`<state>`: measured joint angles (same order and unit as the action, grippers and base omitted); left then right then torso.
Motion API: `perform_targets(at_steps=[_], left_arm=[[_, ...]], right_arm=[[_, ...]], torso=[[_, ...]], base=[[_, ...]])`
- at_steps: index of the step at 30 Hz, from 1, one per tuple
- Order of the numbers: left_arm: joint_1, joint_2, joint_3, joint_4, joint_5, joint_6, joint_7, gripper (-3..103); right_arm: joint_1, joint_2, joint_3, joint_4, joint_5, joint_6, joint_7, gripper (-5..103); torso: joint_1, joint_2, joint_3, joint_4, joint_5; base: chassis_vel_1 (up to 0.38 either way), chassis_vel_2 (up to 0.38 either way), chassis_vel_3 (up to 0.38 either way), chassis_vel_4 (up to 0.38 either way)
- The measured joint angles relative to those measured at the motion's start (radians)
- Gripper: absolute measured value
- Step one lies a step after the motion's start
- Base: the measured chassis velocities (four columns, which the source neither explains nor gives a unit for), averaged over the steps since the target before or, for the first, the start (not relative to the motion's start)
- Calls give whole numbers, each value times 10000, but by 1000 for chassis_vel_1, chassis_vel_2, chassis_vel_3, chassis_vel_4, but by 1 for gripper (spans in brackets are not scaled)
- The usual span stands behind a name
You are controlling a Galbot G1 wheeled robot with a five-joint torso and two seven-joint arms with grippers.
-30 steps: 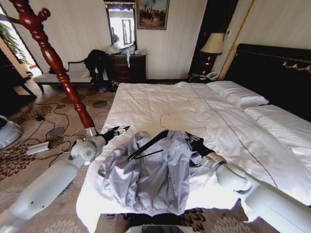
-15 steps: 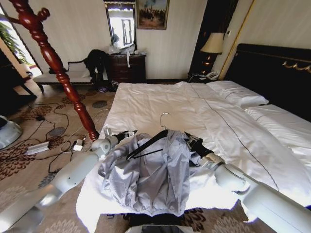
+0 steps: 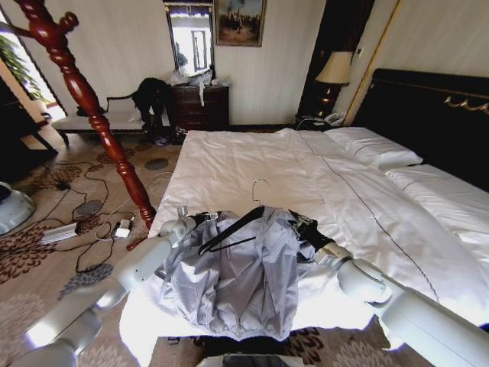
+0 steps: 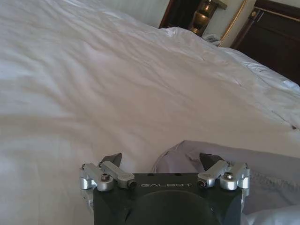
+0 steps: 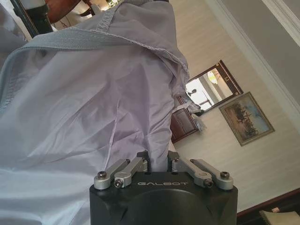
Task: Pick up the clothes from the bed and hang them on the clothes hanger.
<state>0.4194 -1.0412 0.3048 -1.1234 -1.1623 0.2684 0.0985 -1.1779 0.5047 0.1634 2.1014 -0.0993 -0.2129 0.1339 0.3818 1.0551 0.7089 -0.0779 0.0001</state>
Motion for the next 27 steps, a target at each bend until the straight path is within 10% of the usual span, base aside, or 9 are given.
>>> perform_targets(at_steps=[27], left_arm=[[244, 16, -94, -132, 54, -422, 0, 2]], right_arm=[[-95, 2, -73, -233, -375, 176, -35, 18]], torso=[[0, 1, -1, 0, -1]], base=[[0, 0, 0, 0]])
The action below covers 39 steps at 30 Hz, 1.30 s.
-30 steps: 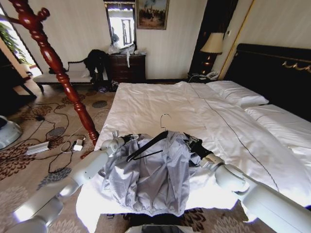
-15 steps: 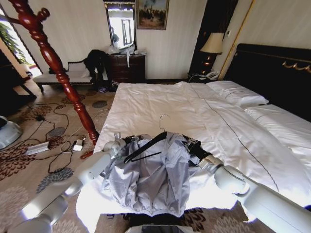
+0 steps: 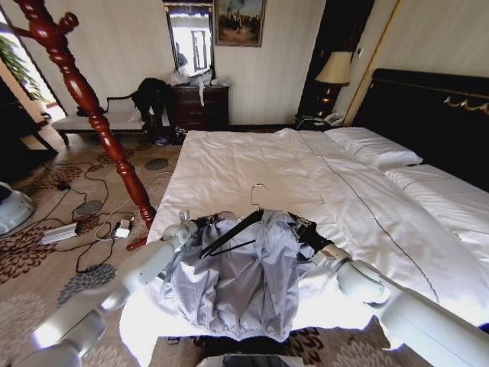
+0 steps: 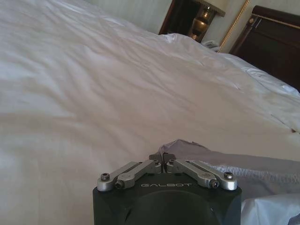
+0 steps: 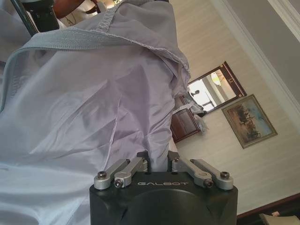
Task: Pick up the clothes from the bed and hang them on the clothes hanger.
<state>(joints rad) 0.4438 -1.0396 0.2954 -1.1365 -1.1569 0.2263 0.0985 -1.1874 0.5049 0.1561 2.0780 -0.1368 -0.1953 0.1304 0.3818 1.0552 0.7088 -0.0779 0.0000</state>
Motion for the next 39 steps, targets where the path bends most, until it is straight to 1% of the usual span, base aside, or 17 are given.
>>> perform_targets(at_steps=[3, 4, 9, 12, 16, 17, 21, 22, 24, 26, 27, 32, 33, 36, 37, 38, 39], left_arm=[[76, 70, -84, -182, -64, -16, -33, 0], [243, 254, -101, -524, -75, -75, -138, 0], [412, 506, -174, -956, -133, -122, -305, 0], [542, 702, -248, -1275, -208, -128, -372, 0], [841, 1120, -546, -2086, -429, -136, -533, 0], [841, 1120, -546, -2086, -429, -136, -533, 0], [1220, 1582, -1174, -3164, -803, -139, -921, 0], [1220, 1582, -1174, -3164, -803, -139, -921, 0], [1454, 1797, -1595, -3709, -1098, -87, -1282, 0], [1658, 2004, -1891, -4141, -1310, -68, -1478, 0], [1658, 2004, -1891, -4141, -1310, -68, -1478, 0], [2551, 3130, -2787, -6099, -1882, -11, -1647, 0], [2551, 3130, -2787, -6099, -1882, -11, -1647, 0], [3274, 3725, -3341, -7319, -1930, -12, -1673, 0], [3473, 3860, -3495, -7632, -1966, -22, -1679, 0], [3473, 3860, -3495, -7632, -1966, -22, -1679, 0], [3678, 4008, -3667, -7992, -2021, -39, -1695, 0]], right_arm=[[-23, 17, 8, 4, -34, -2, 0, 18], [-72, 56, 41, 71, -213, 3, 2, 18], [-75, 35, 82, 120, -239, -34, 11, 18], [-42, 47, 119, 145, -198, -90, 15, 18], [-29, 231, 319, 158, 70, -245, 51, 18], [-29, 231, 319, 158, 70, -245, 51, 18], [-104, 232, 388, 166, 104, -298, 65, 18], [-104, 232, 388, 166, 104, -298, 65, 18], [-70, 214, 388, 160, 91, -310, 54, 18], [-4, 166, 388, 161, 97, -334, 38, 18], [-4, 166, 388, 161, 97, -334, 38, 18], [206, -26, 379, 183, 264, -477, 25, 18], [206, -26, 379, 183, 264, -477, 25, 18], [210, -133, 440, 189, 365, -539, 25, 18], [200, -175, 459, 189, 387, -549, 25, 18], [200, -175, 459, 189, 387, -549, 25, 18], [199, -229, 467, 190, 405, -567, 25, 18]], torso=[[0, 0, 0, 0, 0], [0, 0, 0, 0, -1], [0, 0, 0, 0, 0], [0, 0, 0, 0, -2], [0, 0, 0, 2, -1], [0, 0, 0, 2, -1], [-1, 0, 0, -1, -2], [-1, 0, 0, -1, -2], [-1, 0, 0, -1, 1], [0, 0, 0, 0, -1], [0, 0, 0, 0, -1], [-1, 0, 0, 2, -1], [-1, 0, 0, 2, -1], [-1, 1, 0, 0, 0], [-1, 0, -1, 2, 0], [-1, 0, -1, 2, 0], [-1, 1, 0, 3, -2]], base=[[0, 0, 0, 0], [0, 0, 0, 0], [0, 0, 0, 0], [0, 0, 0, 0], [0, 0, 0, 0], [0, 0, 0, 0], [0, 0, 0, 0], [0, 0, 0, 0], [0, 0, 0, 0], [0, 0, 0, 0], [0, 0, 0, 0], [0, 0, 0, 0], [0, 0, 0, 0], [0, 0, 0, 0], [0, 0, 0, 0], [0, 0, 0, 0], [0, 0, 0, 0]])
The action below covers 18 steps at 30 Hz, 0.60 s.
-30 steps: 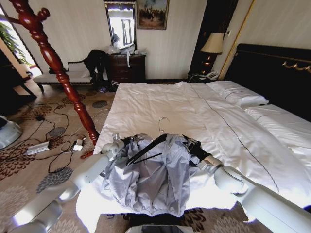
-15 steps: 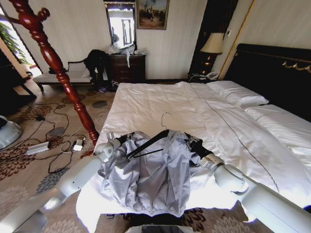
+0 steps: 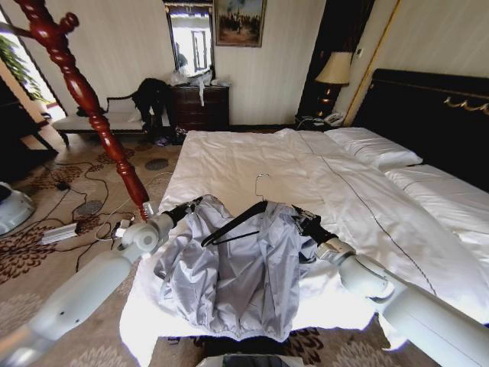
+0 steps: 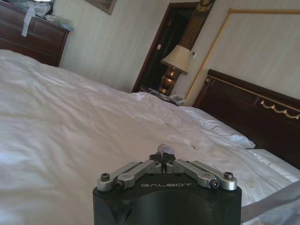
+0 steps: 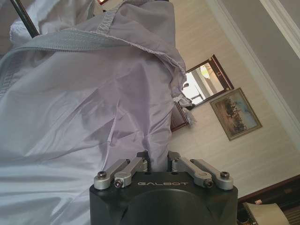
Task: Pick up the clothes from the bed and hang them on the clothes hanger.
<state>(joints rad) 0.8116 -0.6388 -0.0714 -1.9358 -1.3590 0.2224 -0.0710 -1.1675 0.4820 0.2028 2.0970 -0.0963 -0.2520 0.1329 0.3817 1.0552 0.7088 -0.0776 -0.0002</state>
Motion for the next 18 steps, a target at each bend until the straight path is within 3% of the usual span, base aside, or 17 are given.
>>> perform_targets(at_steps=[6, 12, 18], left_arm=[[421, 429, -532, -1217, -369, -65, -394, 0], [1545, 803, -1744, -2634, -743, -72, -609, 0], [1986, 972, -2140, -3714, -445, -38, -909, 0]], right_arm=[[215, -101, -41, -59, 193, -146, 15, 18], [124, -310, 54, -150, 283, -205, 97, 18], [757, -184, -292, -111, 432, -479, 97, 18]], torso=[[1, -1, 1, -4, 2], [0, 0, 1, -3, 2], [0, 0, 1, -1, 3]], base=[[0, 0, 0, 0], [0, 0, 0, 0], [0, 0, 0, 0]])
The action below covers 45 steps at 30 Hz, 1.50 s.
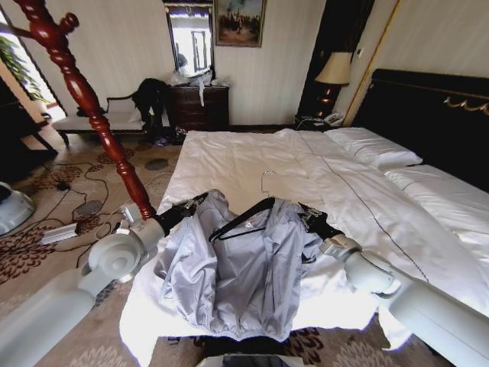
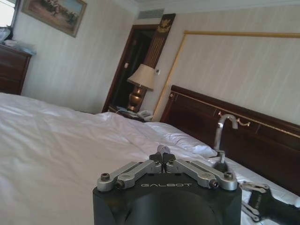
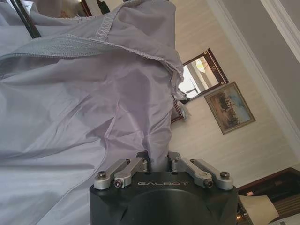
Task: Pick up the clothes from the bed and hang them on the clothes hanger.
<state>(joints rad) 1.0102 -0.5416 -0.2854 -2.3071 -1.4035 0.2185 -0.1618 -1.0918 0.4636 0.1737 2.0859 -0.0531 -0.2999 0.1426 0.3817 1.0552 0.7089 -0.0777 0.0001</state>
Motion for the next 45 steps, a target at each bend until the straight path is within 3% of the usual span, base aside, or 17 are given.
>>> perform_targets(at_steps=[7, 19, 27, 29, 40, 45], left_arm=[[-721, 153, 635, -717, 57, 123, -337, 0], [-2497, 143, 2180, -569, 501, 630, -921, 0], [-2946, -81, 2869, -418, 860, 720, -775, 0], [-3029, -245, 2987, -292, 1052, 746, -660, 0], [-2918, -314, 2893, -48, 1380, 748, -226, 0], [-2974, -347, 2879, 127, 1438, 740, -74, 0]], right_arm=[[449, 4, -206, 51, 450, -308, -12, 18], [1820, 255, -1246, 729, 1446, -1175, -16, 18], [3085, 753, -2430, 401, 1544, -1362, 7, 18], [3879, 1083, -3174, 77, 1540, -1409, 17, 18], [6073, 2393, -5449, -786, 1807, -1644, 208, 18], [6434, 2863, -5877, -866, 1863, -1824, 240, 18]], torso=[[0, 0, -1, -3, -1], [1, 0, 0, -1, -3], [2, -1, 0, -4, -1], [2, 0, 0, -2, -3], [2, 0, 1, 2, -4], [2, -1, 1, 0, -2]], base=[[0, 0, 0, 0], [0, 0, 0, 0], [0, 0, 0, 0], [0, 0, 0, 0], [0, 0, 0, 0], [0, 0, 0, 0]])
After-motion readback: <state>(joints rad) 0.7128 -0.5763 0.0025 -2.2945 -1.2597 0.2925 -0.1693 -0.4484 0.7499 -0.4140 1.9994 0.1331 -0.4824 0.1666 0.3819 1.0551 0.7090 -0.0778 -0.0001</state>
